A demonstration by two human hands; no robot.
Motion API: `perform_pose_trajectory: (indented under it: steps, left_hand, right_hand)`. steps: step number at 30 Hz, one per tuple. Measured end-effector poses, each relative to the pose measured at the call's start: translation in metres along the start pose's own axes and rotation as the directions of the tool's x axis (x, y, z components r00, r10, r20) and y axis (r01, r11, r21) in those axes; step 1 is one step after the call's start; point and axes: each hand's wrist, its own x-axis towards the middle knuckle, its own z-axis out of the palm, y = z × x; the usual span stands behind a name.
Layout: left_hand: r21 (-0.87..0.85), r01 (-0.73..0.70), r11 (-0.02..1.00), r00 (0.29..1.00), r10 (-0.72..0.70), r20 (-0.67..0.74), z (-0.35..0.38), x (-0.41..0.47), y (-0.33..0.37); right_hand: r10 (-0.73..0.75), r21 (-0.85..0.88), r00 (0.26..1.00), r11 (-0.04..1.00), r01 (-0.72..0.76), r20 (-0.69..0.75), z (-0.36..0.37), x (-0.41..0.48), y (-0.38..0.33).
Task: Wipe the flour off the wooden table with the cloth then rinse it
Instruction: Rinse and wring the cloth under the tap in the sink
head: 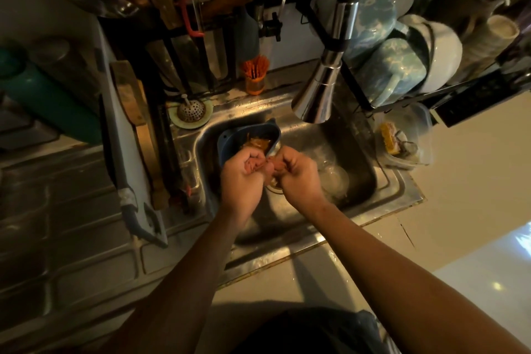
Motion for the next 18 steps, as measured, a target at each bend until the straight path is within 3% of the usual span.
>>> perform_pose_trajectory:
  steps: [2, 4, 6, 9, 13, 18]
  left_hand:
    - [-0.087, 0.104, 0.991, 0.995, -0.103, 0.012, 0.000, -0.002, 0.000]
    - [-0.138, 0.173, 0.975, 0.985, -0.172, 0.020, -0.002, -0.003, 0.001]
    - [-0.151, 0.141, 0.978, 0.990, -0.143, -0.004, -0.006, 0.000, -0.003]
    - [-0.035, 0.067, 0.997, 0.998, -0.068, -0.017, -0.012, 0.009, -0.008]
    - [-0.014, 0.046, 0.999, 0.998, -0.045, 0.042, -0.009, 0.010, -0.006]
    - [-0.022, 0.073, 0.997, 0.996, -0.074, -0.058, 0.004, 0.008, -0.006]
  right_hand:
    - [-0.046, -0.093, 0.997, 0.994, 0.051, 0.059, -0.002, -0.001, 0.008]
    - [0.017, -0.100, 0.986, 0.995, 0.000, 0.168, -0.008, 0.005, 0.011]
    - [0.115, 0.075, 0.946, 0.987, -0.144, 0.303, -0.017, 0.007, 0.006]
    - [0.201, 0.367, 0.893, 0.858, -0.359, 0.403, -0.022, 0.007, 0.003]
    - [0.240, 0.334, 0.897, 0.867, -0.370, 0.370, -0.018, 0.012, 0.003]
    - [0.240, 0.212, 0.922, 0.927, -0.311, 0.304, -0.024, 0.013, -0.003]
